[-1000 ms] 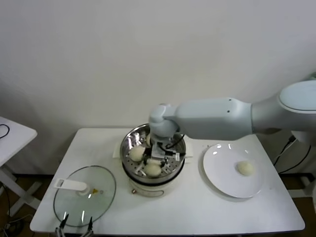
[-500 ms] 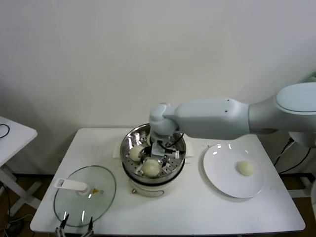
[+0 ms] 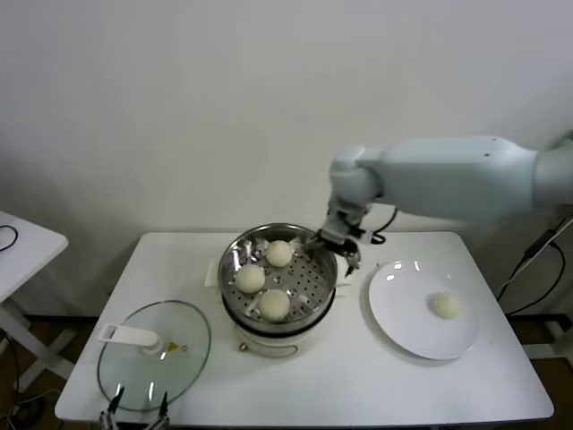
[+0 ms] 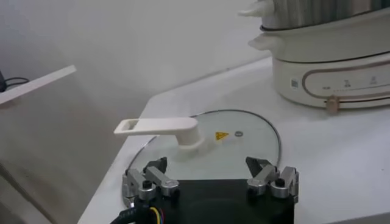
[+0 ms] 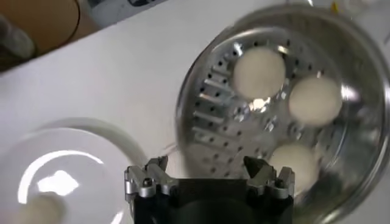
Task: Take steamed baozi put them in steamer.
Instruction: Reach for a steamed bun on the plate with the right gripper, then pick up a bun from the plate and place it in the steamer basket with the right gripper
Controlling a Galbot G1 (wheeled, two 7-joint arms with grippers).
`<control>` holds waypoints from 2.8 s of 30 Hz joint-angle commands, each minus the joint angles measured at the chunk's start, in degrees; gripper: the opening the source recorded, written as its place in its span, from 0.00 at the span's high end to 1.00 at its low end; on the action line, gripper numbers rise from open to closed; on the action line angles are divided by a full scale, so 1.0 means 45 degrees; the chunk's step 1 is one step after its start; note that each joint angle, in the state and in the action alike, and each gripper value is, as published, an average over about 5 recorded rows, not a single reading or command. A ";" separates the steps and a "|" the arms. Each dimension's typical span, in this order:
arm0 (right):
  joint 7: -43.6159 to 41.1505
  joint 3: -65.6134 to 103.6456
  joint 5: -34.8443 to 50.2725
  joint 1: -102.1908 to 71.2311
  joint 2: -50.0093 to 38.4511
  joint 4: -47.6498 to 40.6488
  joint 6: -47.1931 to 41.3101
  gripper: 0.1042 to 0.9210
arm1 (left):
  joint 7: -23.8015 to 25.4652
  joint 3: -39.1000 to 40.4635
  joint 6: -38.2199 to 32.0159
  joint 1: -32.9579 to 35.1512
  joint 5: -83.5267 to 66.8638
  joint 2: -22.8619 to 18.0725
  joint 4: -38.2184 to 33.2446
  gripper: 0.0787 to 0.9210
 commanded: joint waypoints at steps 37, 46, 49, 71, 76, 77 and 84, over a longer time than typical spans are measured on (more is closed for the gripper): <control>0.0905 0.5779 -0.3155 -0.8997 -0.5855 -0.5419 -0.3873 0.12 | -0.0109 0.0020 -0.0070 0.0167 0.0528 -0.0187 0.0408 0.12; 0.1058 0.6355 -0.3176 -0.9350 -0.5242 -0.6009 -0.3632 0.12 | -0.0134 -0.0012 -0.0080 0.0168 0.0551 -0.0218 0.0420 0.12; 0.0997 0.6353 -0.3190 -0.9358 -0.5191 -0.5993 -0.3655 0.12 | -0.0145 -0.0001 -0.0085 0.0170 0.0549 -0.0236 0.0421 0.12; 0.0456 0.1742 -0.0949 -0.3602 -0.5423 -0.3089 -0.3904 0.35 | -0.0157 -0.0002 -0.0083 0.0118 0.0438 -0.0132 0.0416 0.12; 0.0287 -0.0290 0.0778 -0.0898 -0.4950 -0.2215 -0.4050 0.35 | -0.0154 0.0024 -0.0077 0.0127 0.0355 -0.0047 0.0333 0.12; 0.0263 -0.0552 0.1124 -0.0429 -0.4823 -0.1978 -0.4133 0.35 | -0.0151 0.0018 -0.0070 0.0121 0.0337 -0.0030 0.0320 0.12; 0.0281 -0.1494 0.3262 0.2415 -0.3672 -0.0073 -0.4933 0.36 | -0.0109 0.0018 -0.0018 0.0101 0.0240 0.0087 0.0179 0.12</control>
